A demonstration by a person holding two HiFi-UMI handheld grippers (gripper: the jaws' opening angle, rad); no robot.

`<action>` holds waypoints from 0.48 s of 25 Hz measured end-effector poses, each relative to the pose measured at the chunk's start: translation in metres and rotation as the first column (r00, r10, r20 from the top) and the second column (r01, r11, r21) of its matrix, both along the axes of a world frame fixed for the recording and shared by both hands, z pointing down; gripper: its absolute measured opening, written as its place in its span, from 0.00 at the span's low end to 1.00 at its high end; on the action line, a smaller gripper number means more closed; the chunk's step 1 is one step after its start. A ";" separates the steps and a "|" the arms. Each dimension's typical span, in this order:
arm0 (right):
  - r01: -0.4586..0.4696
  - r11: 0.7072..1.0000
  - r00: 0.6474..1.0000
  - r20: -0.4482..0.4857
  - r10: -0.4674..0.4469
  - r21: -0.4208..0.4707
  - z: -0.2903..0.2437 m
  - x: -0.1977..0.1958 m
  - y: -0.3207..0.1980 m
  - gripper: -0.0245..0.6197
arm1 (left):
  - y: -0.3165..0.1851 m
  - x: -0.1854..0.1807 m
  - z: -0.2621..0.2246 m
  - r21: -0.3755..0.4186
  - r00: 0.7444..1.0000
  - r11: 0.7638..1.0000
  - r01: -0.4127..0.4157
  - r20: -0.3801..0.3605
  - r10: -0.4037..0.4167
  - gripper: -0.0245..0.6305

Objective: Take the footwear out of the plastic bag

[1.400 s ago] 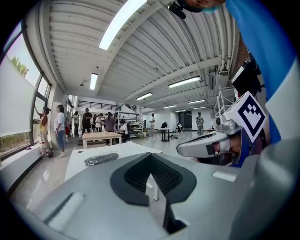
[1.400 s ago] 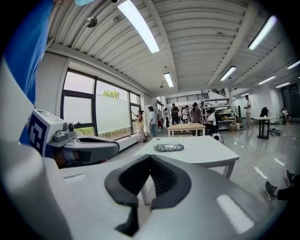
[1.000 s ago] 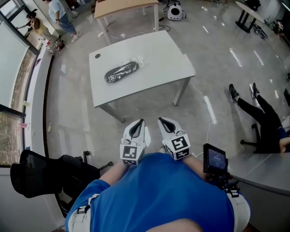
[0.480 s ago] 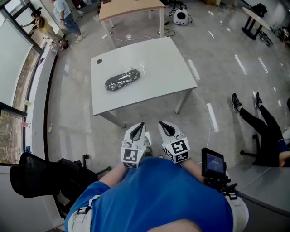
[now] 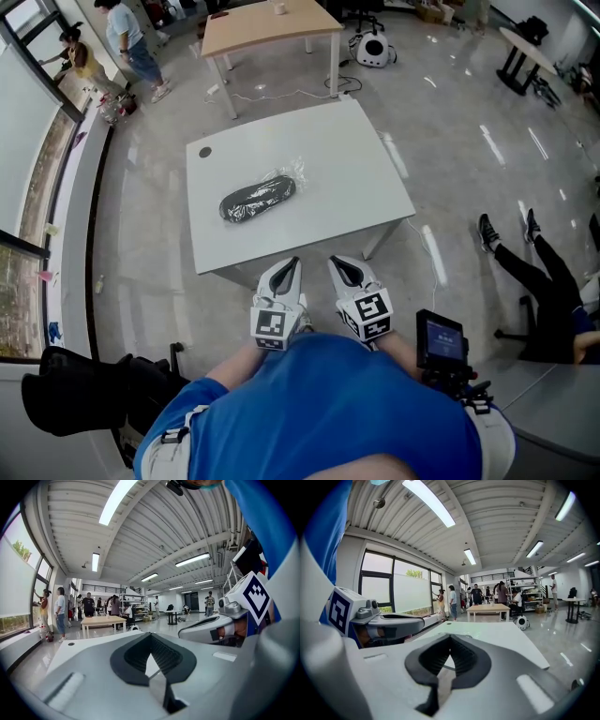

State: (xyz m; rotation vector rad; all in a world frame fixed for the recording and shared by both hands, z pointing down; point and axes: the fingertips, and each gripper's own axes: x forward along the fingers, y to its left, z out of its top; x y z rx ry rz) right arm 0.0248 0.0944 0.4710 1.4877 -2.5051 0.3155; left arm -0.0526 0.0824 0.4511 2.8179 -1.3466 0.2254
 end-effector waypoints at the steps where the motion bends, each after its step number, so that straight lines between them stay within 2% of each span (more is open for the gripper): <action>1: 0.003 1.000 1.000 -0.003 -0.003 0.001 -0.001 -0.006 -0.011 0.04 | -0.010 -0.006 -0.001 0.002 1.000 1.000 0.002 -0.002 -0.002 0.05; 7: 0.014 1.000 1.000 -0.014 -0.014 0.012 -0.014 -0.040 -0.062 0.04 | -0.060 -0.041 -0.007 -0.003 1.000 1.000 0.013 -0.007 -0.013 0.05; 12: 0.004 1.000 1.000 -0.022 -0.004 0.010 0.000 -0.064 -0.103 0.04 | -0.103 -0.067 0.005 -0.001 1.000 1.000 0.010 -0.015 -0.010 0.05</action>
